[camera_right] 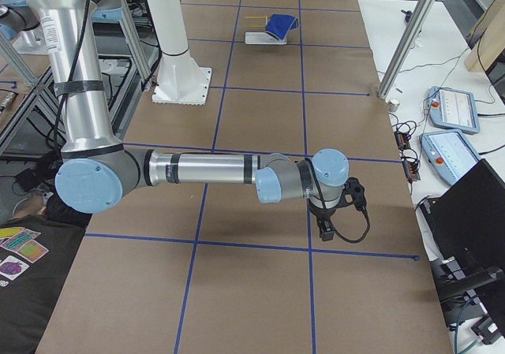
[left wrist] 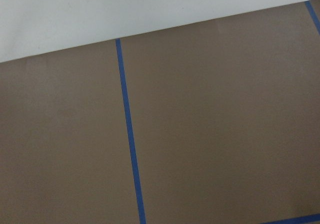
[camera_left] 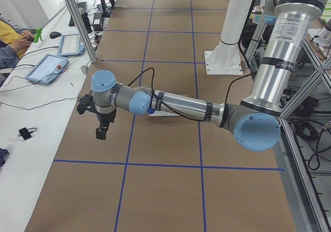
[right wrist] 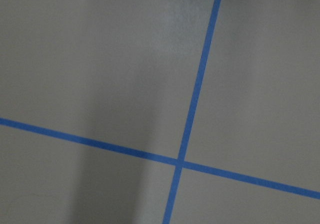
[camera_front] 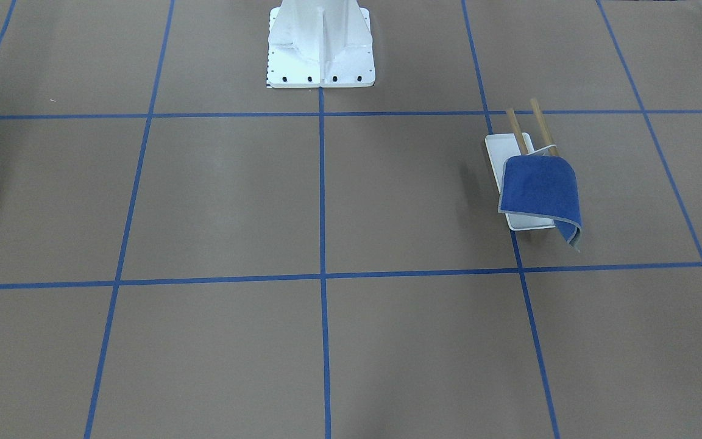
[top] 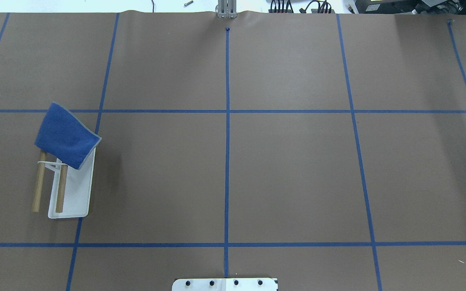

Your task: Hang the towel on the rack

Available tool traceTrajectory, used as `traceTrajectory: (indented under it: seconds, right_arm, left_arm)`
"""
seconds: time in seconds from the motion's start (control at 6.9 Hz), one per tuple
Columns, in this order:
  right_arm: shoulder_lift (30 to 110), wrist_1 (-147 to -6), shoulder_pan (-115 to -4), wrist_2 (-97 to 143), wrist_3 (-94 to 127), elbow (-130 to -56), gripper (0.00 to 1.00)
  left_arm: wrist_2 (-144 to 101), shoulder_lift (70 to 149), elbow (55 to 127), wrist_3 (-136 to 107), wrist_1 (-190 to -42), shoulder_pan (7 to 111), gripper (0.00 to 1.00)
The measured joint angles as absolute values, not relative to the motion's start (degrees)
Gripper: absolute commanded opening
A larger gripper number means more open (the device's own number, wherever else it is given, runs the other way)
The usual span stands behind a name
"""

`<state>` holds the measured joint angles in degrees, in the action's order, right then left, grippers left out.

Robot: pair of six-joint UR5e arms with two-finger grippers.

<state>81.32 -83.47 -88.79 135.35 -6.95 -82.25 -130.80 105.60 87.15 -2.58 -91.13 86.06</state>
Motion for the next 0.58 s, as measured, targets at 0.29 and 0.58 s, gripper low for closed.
traceTrajectory:
  seconds: [0.29, 0.58]
  right_arm:
    - [81.0, -91.7, -89.3, 135.1, -16.5, -82.0, 1.00]
    - [79.9, -96.5, -88.8, 135.1, -18.6, -82.2, 1.00]
  left_arm:
    - [-134.0, 104.8, 89.7, 0.7, -80.4, 86.3, 0.97]
    - [-135.1, 101.1, 90.5, 4.0, -79.3, 86.5, 0.97]
